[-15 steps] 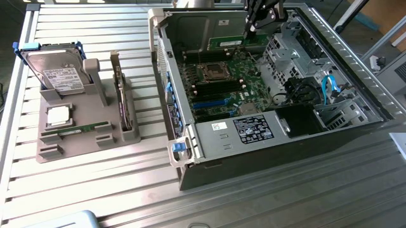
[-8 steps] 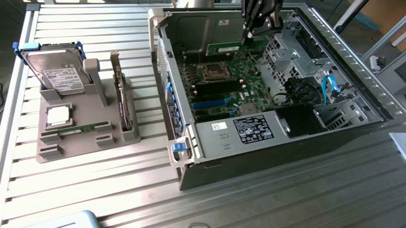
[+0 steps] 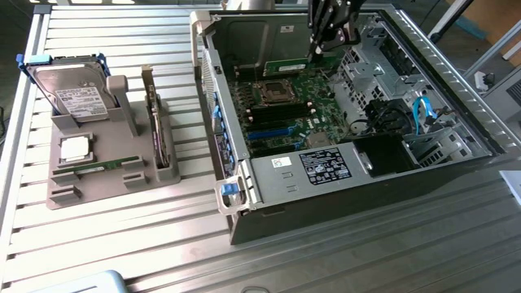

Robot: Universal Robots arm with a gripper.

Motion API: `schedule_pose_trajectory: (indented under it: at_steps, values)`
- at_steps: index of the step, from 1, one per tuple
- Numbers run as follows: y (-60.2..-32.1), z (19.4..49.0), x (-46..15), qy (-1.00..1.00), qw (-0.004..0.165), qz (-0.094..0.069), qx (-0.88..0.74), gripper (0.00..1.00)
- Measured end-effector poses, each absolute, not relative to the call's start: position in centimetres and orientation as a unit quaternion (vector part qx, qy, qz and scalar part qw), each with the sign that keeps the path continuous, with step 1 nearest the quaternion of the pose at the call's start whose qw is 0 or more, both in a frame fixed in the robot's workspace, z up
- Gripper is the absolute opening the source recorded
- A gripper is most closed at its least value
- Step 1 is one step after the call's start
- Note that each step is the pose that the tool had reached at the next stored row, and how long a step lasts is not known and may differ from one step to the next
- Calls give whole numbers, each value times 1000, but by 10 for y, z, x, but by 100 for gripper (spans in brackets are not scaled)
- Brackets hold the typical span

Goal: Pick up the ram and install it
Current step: 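Insert the ram into the slot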

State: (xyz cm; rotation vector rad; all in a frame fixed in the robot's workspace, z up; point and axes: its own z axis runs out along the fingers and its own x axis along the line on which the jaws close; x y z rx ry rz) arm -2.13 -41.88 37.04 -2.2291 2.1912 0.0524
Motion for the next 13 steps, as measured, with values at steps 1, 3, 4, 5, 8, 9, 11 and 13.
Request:
schedule_pose_trajectory:
  at_steps: [1,3,4,5,8,9,11,13]
  values:
    - [-419,369,-21,701,8,17,-713,12]
    - [-419,365,-21,701,8,17,-713,12]
    - [-419,364,-21,701,8,17,-713,12]
    - [-419,362,-21,701,8,17,-713,12]
    - [-419,358,-21,701,8,17,-713,12]
    - [-419,356,-21,701,8,17,-713,12]
    - [-419,352,-21,701,8,17,-713,12]
    - [-419,348,-21,701,8,17,-713,12]
